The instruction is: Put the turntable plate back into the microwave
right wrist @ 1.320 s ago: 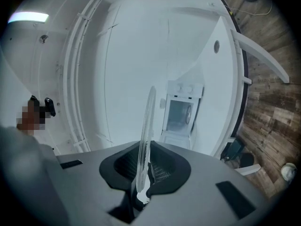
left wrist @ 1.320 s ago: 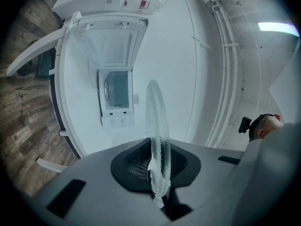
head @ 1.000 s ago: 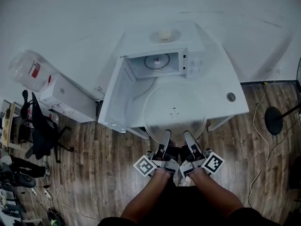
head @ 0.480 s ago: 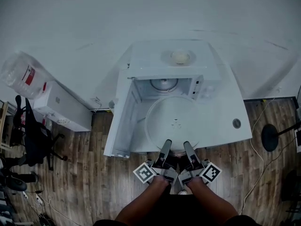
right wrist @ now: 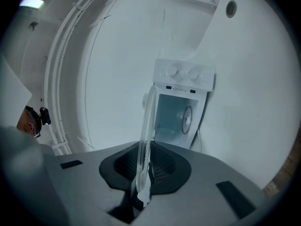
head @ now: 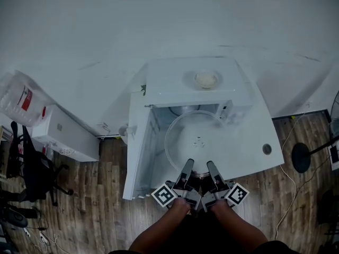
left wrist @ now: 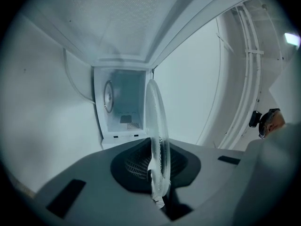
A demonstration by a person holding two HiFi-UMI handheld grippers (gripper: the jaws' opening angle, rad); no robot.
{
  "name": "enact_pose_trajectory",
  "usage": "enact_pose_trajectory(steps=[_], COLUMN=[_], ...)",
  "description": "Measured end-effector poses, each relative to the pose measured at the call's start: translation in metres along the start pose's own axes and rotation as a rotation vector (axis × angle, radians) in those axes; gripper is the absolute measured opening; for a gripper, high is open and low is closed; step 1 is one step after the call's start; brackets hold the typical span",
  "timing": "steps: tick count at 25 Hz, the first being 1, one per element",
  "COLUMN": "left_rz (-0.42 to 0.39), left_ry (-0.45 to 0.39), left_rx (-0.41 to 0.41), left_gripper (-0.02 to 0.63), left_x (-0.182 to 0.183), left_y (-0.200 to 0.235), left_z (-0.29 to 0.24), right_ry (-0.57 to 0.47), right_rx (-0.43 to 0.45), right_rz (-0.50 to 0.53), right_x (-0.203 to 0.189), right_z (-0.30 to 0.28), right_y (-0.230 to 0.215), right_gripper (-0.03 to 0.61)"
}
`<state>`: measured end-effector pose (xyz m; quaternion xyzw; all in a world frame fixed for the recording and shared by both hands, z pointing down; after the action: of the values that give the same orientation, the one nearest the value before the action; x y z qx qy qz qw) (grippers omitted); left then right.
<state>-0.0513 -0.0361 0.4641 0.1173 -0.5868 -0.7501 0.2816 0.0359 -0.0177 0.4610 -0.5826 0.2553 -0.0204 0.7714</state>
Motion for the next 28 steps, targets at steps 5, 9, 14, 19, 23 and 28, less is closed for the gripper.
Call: enact_pose_trajectory(steps=[5, 9, 14, 19, 23, 28], left_rz=[-0.001, -0.007, -0.007, -0.015, -0.026, -0.037], left_ry=[-0.008, -0.039, -0.097, -0.130, -0.154, -0.179], left_rx=[0.021, 0.029, 0.023, 0.034, 0.042, 0.057], left_gripper=[0.044, 0.044, 0.044, 0.044, 0.044, 0.044], left_x=[0.013, 0.026, 0.048, 0.060, 0.071, 0.085], left_y=[0.010, 0.020, 0.029, 0.042, 0.053, 0.063], left_z=[-0.018, -0.031, -0.049, -0.066, -0.077, -0.091], right_ry=[0.012, 0.042, 0.098, 0.136, 0.160, 0.185], right_rx=[-0.023, -0.022, -0.017, -0.030, -0.031, -0.026], right_rz=[-0.013, -0.030, -0.015, -0.046, -0.066, -0.085], right_x=[0.006, 0.010, 0.015, 0.021, 0.024, 0.028], right_z=[-0.018, -0.038, -0.068, -0.086, -0.103, -0.122], right_y=[-0.017, -0.029, -0.041, -0.061, -0.075, -0.089], right_gripper=[0.058, 0.058, 0.060, 0.058, 0.057, 0.057])
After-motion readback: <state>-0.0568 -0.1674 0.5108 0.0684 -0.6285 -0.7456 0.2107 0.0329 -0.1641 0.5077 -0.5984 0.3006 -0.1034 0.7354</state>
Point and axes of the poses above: the fingertips, and each gripper's own axes: z backward along the fingers, y to its left, x out of its top, the point moved 1 cm from there along z, backward along the fingers, and after that the axes turned 9 degrees about z, right-handed, at the moved point
